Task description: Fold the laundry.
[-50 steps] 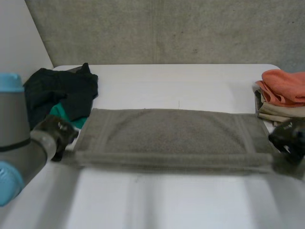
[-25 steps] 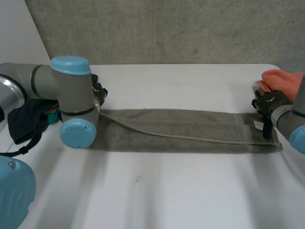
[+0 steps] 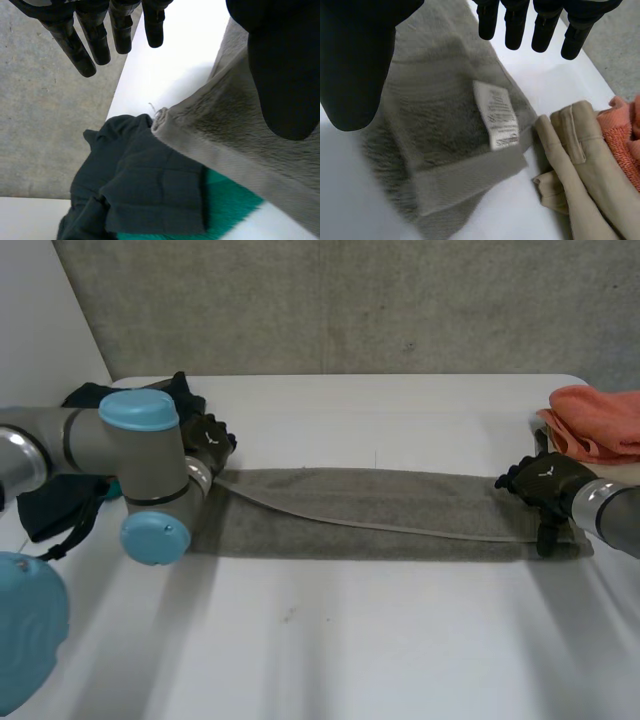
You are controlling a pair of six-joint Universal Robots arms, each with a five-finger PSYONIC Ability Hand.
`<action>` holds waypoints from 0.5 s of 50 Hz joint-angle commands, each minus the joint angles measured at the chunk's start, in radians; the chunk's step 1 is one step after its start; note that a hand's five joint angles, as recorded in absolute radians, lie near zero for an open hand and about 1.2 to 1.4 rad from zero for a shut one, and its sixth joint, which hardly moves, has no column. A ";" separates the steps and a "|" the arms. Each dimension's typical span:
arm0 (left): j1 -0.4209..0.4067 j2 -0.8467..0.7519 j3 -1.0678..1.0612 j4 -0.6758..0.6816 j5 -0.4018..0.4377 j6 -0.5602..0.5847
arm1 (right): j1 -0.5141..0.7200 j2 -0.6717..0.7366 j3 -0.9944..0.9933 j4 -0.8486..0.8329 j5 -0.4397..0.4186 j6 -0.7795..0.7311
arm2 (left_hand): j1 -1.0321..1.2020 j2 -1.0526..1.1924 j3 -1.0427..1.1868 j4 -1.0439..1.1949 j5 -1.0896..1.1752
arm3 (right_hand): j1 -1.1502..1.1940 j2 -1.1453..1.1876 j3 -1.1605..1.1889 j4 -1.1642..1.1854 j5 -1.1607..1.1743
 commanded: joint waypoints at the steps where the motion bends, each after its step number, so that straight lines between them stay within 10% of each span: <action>1: 0.003 -0.131 0.182 0.018 -0.008 0.036 | 0.004 0.126 -0.142 -0.155 0.020 0.041 | -0.014 -0.027 -0.031 -0.025 -0.047 | -0.042 -0.032 -0.032 -0.031 -0.044; 25: 0.017 -0.152 0.376 0.070 -0.011 -0.021 | 0.059 0.237 -0.345 -0.455 0.239 0.199 | -0.014 -0.027 -0.031 -0.025 -0.047 | -0.042 -0.032 -0.032 -0.031 -0.044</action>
